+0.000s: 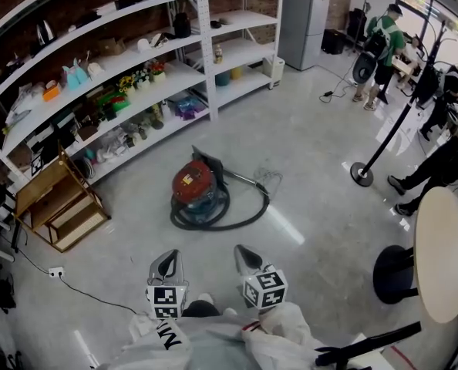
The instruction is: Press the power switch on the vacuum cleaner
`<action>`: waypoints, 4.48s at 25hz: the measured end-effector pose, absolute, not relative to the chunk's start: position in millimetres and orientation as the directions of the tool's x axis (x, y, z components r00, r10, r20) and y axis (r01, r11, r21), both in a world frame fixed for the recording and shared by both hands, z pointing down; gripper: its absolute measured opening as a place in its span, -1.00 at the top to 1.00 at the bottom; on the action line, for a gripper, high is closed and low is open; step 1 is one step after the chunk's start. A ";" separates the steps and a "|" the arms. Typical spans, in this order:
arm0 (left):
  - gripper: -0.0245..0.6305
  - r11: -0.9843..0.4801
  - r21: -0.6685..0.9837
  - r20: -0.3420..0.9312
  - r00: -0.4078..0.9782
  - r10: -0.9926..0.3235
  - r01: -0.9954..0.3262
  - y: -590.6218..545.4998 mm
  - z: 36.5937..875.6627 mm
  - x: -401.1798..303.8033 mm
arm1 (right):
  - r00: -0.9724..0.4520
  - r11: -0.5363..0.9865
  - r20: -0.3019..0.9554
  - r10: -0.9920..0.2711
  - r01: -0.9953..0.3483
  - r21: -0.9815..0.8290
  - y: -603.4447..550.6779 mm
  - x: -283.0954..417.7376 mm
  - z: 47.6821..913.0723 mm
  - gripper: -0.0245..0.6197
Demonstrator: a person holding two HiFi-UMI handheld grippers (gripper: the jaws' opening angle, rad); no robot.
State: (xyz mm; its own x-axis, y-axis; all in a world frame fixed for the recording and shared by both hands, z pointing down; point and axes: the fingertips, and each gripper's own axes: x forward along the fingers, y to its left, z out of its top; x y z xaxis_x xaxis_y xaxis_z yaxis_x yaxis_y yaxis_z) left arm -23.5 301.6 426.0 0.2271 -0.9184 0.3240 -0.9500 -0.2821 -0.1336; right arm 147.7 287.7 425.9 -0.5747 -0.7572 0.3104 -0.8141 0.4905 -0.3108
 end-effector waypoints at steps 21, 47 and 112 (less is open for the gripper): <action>0.93 -0.247 -0.090 0.355 0.201 -0.913 -0.965 293.1 446.8 -41.5 | -0.602 0.519 0.354 -0.716 -0.798 -0.307 272.1 123.9 442.3 0.92; 0.93 -0.258 -0.057 0.380 0.218 -0.899 -0.965 171.5 452.7 -112.3 | -0.542 0.471 0.377 -0.752 -0.840 -0.268 153.1 66.1 437.6 0.92; 0.93 -0.269 0.024 0.399 0.256 -0.881 -0.963 23.3 472.0 -184.1 | -0.491 0.451 0.437 -0.754 -0.870 -0.199 -2.0 1.0 436.2 0.92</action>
State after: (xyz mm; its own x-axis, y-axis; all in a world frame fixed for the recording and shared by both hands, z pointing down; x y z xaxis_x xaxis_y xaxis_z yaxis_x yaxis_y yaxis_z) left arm -184.1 23.3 472.0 0.2556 -0.8808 0.3986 -0.9630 -0.2686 0.0238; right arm 1.0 -2.0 436.2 -0.4910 -0.7538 0.4367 -0.8699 0.4511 -0.1994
